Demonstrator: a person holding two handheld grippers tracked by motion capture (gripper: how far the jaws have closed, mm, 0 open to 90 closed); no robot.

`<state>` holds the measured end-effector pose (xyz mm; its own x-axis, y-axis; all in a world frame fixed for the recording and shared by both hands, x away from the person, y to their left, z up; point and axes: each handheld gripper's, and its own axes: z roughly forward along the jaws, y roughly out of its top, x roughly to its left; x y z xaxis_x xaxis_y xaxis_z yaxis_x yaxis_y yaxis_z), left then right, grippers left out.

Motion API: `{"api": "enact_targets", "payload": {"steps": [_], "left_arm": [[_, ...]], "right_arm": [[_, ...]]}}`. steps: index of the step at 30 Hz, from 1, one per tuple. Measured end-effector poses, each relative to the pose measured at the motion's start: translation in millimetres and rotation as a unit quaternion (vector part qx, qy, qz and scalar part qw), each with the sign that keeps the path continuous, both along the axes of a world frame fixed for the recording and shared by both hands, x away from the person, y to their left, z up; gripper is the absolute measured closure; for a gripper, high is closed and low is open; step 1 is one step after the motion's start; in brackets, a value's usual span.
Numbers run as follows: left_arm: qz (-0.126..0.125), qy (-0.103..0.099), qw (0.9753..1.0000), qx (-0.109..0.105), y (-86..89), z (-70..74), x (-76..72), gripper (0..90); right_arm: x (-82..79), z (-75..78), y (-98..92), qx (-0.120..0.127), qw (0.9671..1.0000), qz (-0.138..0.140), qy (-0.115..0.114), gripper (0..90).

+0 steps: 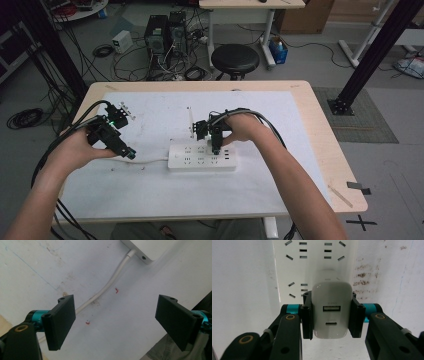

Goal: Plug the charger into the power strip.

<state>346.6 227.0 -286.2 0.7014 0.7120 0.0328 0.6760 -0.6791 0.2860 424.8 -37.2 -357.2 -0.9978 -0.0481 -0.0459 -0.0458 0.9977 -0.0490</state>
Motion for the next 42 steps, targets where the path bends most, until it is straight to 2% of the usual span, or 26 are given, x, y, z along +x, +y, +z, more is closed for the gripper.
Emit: {"api": "enact_targets", "payload": {"steps": [4,13,17,20,21,22,23,28,34,35,37,39,41,42], "left_arm": [[-0.001,0.003,1.0000,-0.001,-1.7,-0.6,2.1,16.6],[-0.003,0.001,1.0000,-0.004,-6.9,3.2,5.7,16.5],[-0.007,0.006,1.0000,-0.004,-9.7,2.2,7.2,16.5],[-0.007,0.009,0.9999,-0.003,-11.3,0.7,9.1,16.5],[-0.014,0.009,0.9999,0.002,-11.2,1.2,10.1,16.6],[-0.009,0.008,0.9999,-0.005,-12.5,0.6,9.7,16.5],[-0.015,0.009,0.9999,0.001,-12.4,1.4,10.7,16.5],[-0.011,0.010,0.9999,-0.004,-16.0,-0.6,10.7,16.5],[-0.012,0.010,0.9999,-0.004,-18.2,-0.8,10.5,16.6],[-0.017,0.009,0.9998,0.000,-18.0,-0.1,11.0,16.5],[-0.013,0.008,0.9999,-0.006,-18.9,-0.2,11.1,16.5],[-0.016,0.007,0.9998,-0.006,-19.3,0.3,11.5,16.5],[-0.013,0.005,0.9999,-0.009,-19.4,-0.3,11.6,16.5],[-0.019,0.010,0.9998,-0.002,-18.3,0.5,12.6,16.5]], "right_arm": [[2.1,-0.4,-0.3,0.001,1.0000,0.000,0.007,63.0],[-3.1,-3.5,0.0,0.000,0.9999,0.012,-0.010,62.9],[1.0,-4.1,-4.9,0.016,0.9999,-0.001,0.004,62.9],[0.1,-5.2,-1.7,0.006,1.0000,0.005,-0.001,62.9],[-2.4,-5.5,-0.2,0.000,0.9999,0.006,-0.008,62.9],[-3.2,-5.8,0.0,0.000,0.9999,0.007,-0.010,62.8],[-2.6,-5.9,-0.6,0.002,0.9999,0.009,-0.010,62.9],[-2.9,-6.3,0.0,-0.001,0.9999,0.007,-0.010,62.9],[3.0,-6.4,-2.4,0.007,0.9999,-0.006,0.008,62.9],[0.3,-7.1,0.2,0.000,1.0000,0.004,-0.002,62.8],[-4.8,-8.7,-0.2,0.002,0.9999,0.000,-0.013,62.9],[-4.2,-9.4,-1.5,0.010,0.9998,0.008,-0.014,62.8],[-3.7,-9.4,-2.3,0.012,0.9999,0.003,-0.011,62.8],[-3.5,-9.6,-2.4,0.014,0.9998,0.004,-0.010,62.8]]}}
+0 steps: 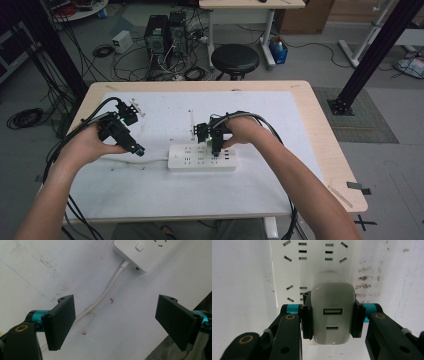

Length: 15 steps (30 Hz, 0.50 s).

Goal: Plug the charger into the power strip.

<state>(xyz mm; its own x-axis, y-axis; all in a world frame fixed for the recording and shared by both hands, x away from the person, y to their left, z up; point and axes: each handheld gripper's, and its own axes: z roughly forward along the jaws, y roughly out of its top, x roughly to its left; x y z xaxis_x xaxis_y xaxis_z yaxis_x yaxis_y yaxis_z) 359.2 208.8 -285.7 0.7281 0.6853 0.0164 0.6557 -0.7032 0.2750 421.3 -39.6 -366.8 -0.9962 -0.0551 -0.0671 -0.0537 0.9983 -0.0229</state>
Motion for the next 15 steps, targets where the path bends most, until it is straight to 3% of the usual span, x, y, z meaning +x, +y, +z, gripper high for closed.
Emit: {"api": "enact_targets", "payload": {"steps": [6,9,14,15], "left_arm": [[0.008,0.000,1.0000,-0.006,0.0,-2.1,-1.1,16.5],[-0.001,0.004,1.0000,0.001,0.7,-1.4,0.7,16.5],[0.005,-0.003,1.0000,-0.005,-2.9,-0.1,-0.5,16.5],[-0.004,0.000,1.0000,0.004,-2.8,1.1,0.9,16.5]], "right_arm": [[3.4,-0.9,-3.7,0.014,0.9998,-0.002,0.011,62.8],[4.7,-1.3,-4.0,0.016,0.9998,-0.003,0.015,62.7],[4.1,-1.9,-3.4,0.017,0.9998,0.004,0.011,62.2],[3.5,-1.7,-2.9,0.017,0.9998,0.006,0.008,61.8]]}}
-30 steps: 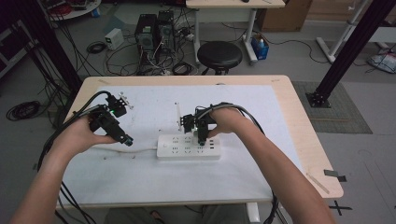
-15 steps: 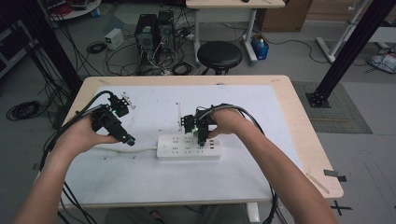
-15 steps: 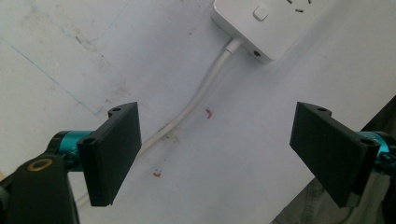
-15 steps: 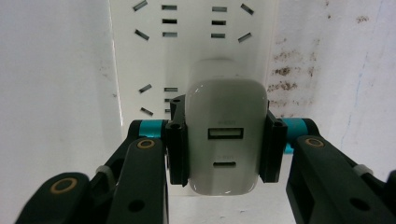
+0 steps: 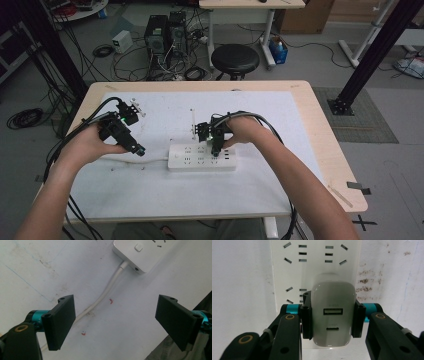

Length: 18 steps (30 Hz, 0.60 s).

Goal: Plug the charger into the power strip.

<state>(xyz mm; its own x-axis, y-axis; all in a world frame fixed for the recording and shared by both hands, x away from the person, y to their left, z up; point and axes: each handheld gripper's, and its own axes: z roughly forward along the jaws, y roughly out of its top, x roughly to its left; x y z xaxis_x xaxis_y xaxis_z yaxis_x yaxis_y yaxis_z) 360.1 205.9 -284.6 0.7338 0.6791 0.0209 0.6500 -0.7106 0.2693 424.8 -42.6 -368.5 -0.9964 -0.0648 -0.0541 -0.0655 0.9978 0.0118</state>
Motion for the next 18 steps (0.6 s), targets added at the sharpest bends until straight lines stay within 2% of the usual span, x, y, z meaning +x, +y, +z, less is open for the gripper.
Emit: {"api": "enact_targets", "payload": {"steps": [1,2,3,4,5,6,7,8,10,11,12,13,14,15,16,17,18], "left_arm": [[-0.001,0.001,1.0000,0.000,-0.4,0.1,0.4,16.5],[0.002,-0.001,1.0000,-0.003,-1.4,-0.5,0.5,16.5],[-0.003,0.002,1.0000,0.000,-1.9,-0.1,1.3,16.5],[-0.004,0.002,1.0000,0.001,-2.5,0.0,1.7,16.6],[0.001,0.000,1.0000,-0.006,-3.6,-0.5,1.8,16.5],[-0.002,0.001,1.0000,-0.003,-3.3,0.5,2.6,16.5],[0.001,-0.003,1.0000,-0.007,-3.4,0.8,2.8,16.5],[0.005,-0.004,0.9999,-0.010,-2.6,1.9,3.3,16.5],[0.004,-0.007,0.9999,-0.009,-0.5,3.8,4.5,16.5],[0.008,-0.010,0.9999,-0.009,0.7,4.8,4.5,16.5],[0.012,-0.011,0.9998,-0.012,1.9,5.6,4.6,16.5],[0.011,-0.012,0.9998,-0.008,3.7,7.0,5.1,16.5],[0.016,-0.014,0.9997,-0.009,4.8,7.6,5.2,16.5],[0.019,-0.016,0.9997,-0.007,6.1,8.7,5.5,16.5],[0.026,-0.018,0.9995,-0.009,6.8,9.2,5.8,16.5],[0.029,-0.020,0.9994,-0.006,7.7,10.3,6.4,15.1],[0.027,-0.021,0.9994,0.003,8.8,11.9,7.4,15.1]], "right_arm": [[-0.5,-0.3,-2.0,0.010,0.9999,-0.003,0.001,57.3],[-0.6,-0.6,-4.3,0.018,0.9997,-0.012,0.008,43.3],[0.5,-0.6,-8.0,0.034,0.9991,-0.024,0.009,33.7],[2.1,2.0,-12.9,0.048,0.9979,-0.041,0.016,31.2],[1.7,12.2,-25.9,0.074,0.9956,-0.055,0.015,29.9],[1.7,12.2,-25.9,0.074,0.9956,-0.055,0.015,29.9],[2.1,19.0,-33.3,0.087,0.9940,-0.066,0.012,28.0],[2.0,27.3,-41.6,0.099,0.9915,-0.084,0.006,26.5],[2.7,45.0,-61.5,0.131,0.9841,-0.119,-0.016,24.1],[3.9,53.8,-72.5,0.147,0.9794,-0.136,-0.023,22.0],[3.7,62.9,-83.8,0.159,0.9739,-0.159,-0.031,22.0],[2.3,80.3,-106.0,0.178,0.9592,-0.214,-0.048,22.0],[2.3,80.3,-106.0,0.178,0.9592,-0.214,-0.048,22.0],[1.8,88.7,-117.2,0.184,0.9483,-0.253,-0.053,21.9],[2.3,96.1,-128.6,0.192,0.9343,-0.295,-0.057,21.3],[2.1,107.4,-149.6,0.194,0.9027,-0.378,-0.068,21.2],[2.1,107.4,-149.6,0.194,0.9027,-0.378,-0.068,21.2]]}}
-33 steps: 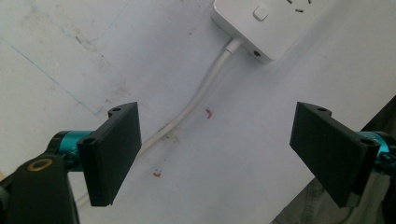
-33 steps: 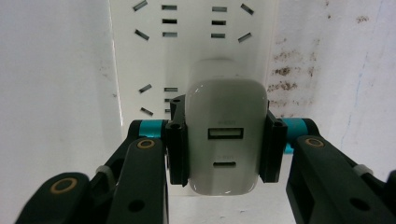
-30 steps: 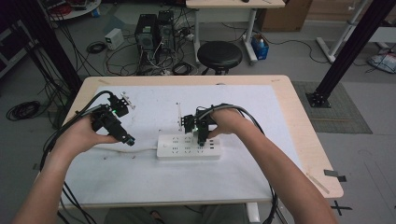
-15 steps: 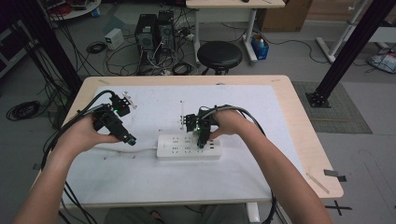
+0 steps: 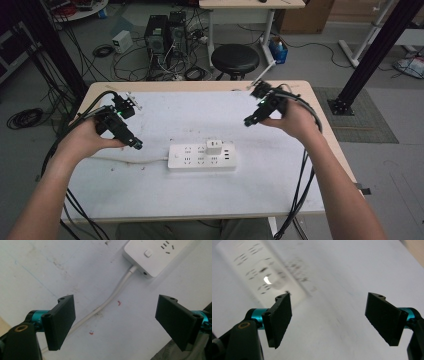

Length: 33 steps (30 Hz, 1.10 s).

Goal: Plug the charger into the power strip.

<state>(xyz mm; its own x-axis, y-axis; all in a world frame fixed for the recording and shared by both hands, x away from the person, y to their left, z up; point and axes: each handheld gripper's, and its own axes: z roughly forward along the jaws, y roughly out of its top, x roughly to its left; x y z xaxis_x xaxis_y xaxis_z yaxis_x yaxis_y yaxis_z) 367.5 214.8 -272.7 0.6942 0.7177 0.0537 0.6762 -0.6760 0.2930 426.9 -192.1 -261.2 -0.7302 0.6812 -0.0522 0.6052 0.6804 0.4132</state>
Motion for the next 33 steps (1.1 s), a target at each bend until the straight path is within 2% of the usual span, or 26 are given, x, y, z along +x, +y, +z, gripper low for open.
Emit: {"api": "enact_targets", "payload": {"steps": [2,3,4,8,11,15,20,27,30,33], "left_arm": [[0.010,-0.004,0.9999,0.001,1.5,0.9,1.1,14.3],[0.007,-0.002,0.9999,0.009,3.1,2.7,2.5,14.3],[0.013,-0.005,0.9999,0.006,3.3,3.0,2.8,14.3],[0.014,-0.006,0.9999,0.007,4.2,7.8,6.5,14.3],[0.015,-0.006,0.9998,0.013,2.7,8.5,9.0,14.3],[0.014,-0.007,0.9998,0.014,0.7,9.1,11.8,14.3],[0.013,-0.003,0.9998,0.015,-2.7,7.4,15.3,14.3],[0.014,0.003,0.9997,0.021,-7.2,7.3,21.8,14.3],[0.019,0.003,0.9997,0.017,-10.0,7.8,23.7,14.3],[0.017,0.004,0.9996,0.023,-11.6,9.8,25.9,14.3]], "right_arm": [[-2.8,7.0,-18.5,0.016,0.9975,-0.069,-0.001,20.2],[-5.2,9.1,-25.8,0.020,0.9957,-0.090,-0.003,19.5],[-8.0,10.7,-31.4,0.018,0.9938,-0.110,-0.004,19.5],[-14.5,10.8,-46.3,-0.004,0.9874,-0.158,-0.004,19.4],[-14.1,8.5,-52.7,-0.023,0.9835,-0.180,0.001,19.4],[-13.2,6.9,-57.1,-0.030,0.9827,-0.183,0.003,19.5],[-8.1,2.8,-63.7,-0.050,0.9785,-0.199,0.019,19.5],[-5.0,-0.5,-72.7,-0.057,0.9735,-0.217,0.043,19.5],[-4.9,-1.1,-75.6,-0.057,0.9734,-0.217,0.048,19.4],[-4.5,-0.9,-76.9,-0.060,0.9742,-0.211,0.052,19.4]]}}
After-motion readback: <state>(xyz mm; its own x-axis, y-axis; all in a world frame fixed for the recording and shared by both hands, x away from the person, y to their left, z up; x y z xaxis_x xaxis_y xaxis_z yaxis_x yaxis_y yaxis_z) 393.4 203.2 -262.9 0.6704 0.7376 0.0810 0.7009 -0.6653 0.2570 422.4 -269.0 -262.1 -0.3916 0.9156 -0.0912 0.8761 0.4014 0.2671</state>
